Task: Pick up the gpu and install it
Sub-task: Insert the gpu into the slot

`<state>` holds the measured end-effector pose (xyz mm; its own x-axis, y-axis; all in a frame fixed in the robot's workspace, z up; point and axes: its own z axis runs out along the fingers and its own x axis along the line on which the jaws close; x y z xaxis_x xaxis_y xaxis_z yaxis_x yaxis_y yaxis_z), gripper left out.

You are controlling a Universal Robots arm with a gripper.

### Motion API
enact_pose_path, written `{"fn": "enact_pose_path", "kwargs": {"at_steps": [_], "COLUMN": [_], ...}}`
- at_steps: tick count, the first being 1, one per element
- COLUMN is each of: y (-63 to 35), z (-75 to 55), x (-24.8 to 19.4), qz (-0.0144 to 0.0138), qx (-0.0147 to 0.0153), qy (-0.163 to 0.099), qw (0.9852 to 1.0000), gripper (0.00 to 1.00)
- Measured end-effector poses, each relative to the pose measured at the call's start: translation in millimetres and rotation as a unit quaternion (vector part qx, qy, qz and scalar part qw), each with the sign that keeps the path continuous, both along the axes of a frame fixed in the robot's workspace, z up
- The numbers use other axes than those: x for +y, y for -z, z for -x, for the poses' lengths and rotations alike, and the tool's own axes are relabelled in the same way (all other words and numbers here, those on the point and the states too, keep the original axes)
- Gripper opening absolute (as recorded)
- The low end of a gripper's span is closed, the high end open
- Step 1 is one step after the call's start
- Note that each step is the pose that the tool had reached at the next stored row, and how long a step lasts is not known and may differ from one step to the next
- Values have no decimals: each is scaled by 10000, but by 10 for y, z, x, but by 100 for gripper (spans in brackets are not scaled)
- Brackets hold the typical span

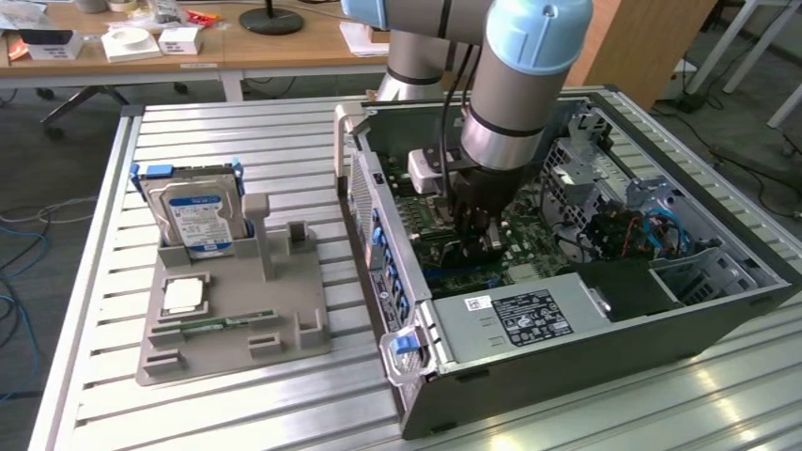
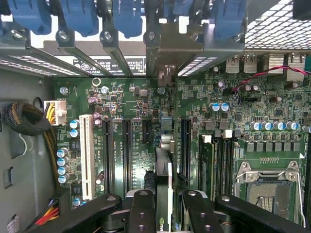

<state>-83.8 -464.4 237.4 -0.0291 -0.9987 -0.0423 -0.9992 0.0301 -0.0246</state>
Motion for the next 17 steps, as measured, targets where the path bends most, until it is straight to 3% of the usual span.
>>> {"fn": "enact_pose_path", "kwargs": {"at_steps": [17], "y": [4], "z": [18], "x": [-11], "qz": [2], "qx": [1], "qy": [0], "qw": [10000], "gripper": [26]}}
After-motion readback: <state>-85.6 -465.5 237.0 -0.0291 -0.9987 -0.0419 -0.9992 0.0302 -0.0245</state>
